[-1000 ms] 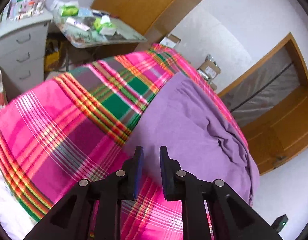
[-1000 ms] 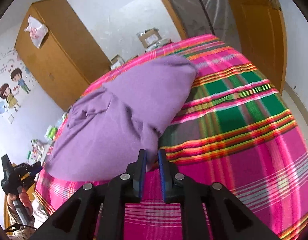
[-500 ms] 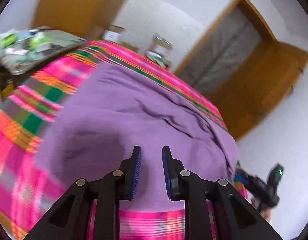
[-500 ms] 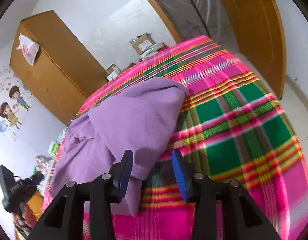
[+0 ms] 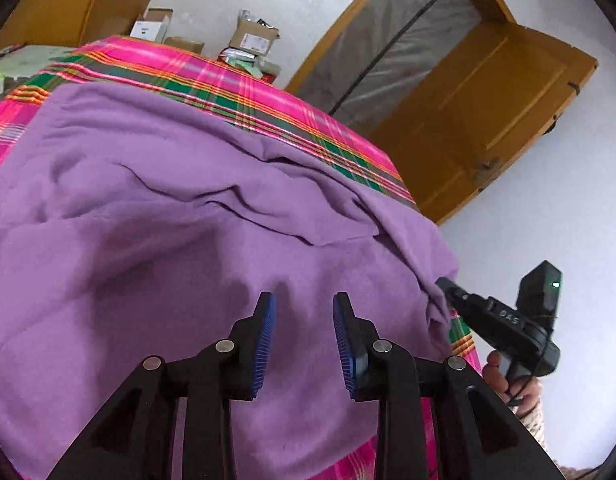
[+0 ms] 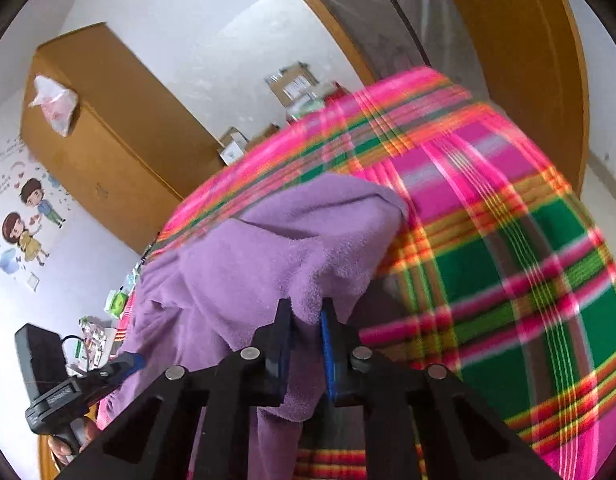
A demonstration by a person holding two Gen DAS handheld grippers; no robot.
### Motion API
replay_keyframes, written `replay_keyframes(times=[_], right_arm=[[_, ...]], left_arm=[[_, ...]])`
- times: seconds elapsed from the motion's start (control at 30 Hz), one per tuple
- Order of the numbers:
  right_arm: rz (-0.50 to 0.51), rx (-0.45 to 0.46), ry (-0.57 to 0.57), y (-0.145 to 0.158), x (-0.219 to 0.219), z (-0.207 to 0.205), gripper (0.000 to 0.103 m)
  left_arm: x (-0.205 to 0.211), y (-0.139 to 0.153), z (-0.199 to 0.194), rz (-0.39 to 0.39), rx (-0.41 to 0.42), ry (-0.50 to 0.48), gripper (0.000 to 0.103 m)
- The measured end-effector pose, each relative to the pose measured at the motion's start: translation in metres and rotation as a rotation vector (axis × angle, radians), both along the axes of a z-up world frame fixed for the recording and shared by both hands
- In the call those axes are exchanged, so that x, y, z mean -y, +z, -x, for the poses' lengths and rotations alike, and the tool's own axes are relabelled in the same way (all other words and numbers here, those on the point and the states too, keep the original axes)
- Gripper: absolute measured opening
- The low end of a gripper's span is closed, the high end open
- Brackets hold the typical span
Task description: Fold clothes
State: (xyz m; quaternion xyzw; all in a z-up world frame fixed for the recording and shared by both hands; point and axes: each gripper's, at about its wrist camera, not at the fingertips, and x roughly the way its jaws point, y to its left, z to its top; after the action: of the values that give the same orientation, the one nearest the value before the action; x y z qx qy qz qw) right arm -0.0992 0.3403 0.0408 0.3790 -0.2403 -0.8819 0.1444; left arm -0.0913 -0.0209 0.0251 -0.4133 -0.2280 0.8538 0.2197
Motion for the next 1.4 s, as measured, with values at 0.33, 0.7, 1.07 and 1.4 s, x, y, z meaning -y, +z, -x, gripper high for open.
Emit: replay_keyframes(times=[0.33,0.7,1.07,1.4], right_arm=[[-0.066,-0.190,0.126,0.054,0.063,0.008,0.013],[-0.081,-0.190,0.264,0.052,0.130,0.039,0.013],[-0.097,-0.110,0.386,0.025,0.178,0.069,0.014],[-0.087,-0.141,0.418,0.044,0.157,0.065,0.026]], left_arm=[[0.000,-0.016,0.001,-0.076,0.008,-0.044,0.031],[0.019,-0.022,-0.009,-0.175,-0.007,-0.004,0.031],[0.033,-0.022,-0.014,-0.235,-0.003,0.026,0.031],[0.033,-0.023,-0.021,-0.225,0.007,0.040,0.031]])
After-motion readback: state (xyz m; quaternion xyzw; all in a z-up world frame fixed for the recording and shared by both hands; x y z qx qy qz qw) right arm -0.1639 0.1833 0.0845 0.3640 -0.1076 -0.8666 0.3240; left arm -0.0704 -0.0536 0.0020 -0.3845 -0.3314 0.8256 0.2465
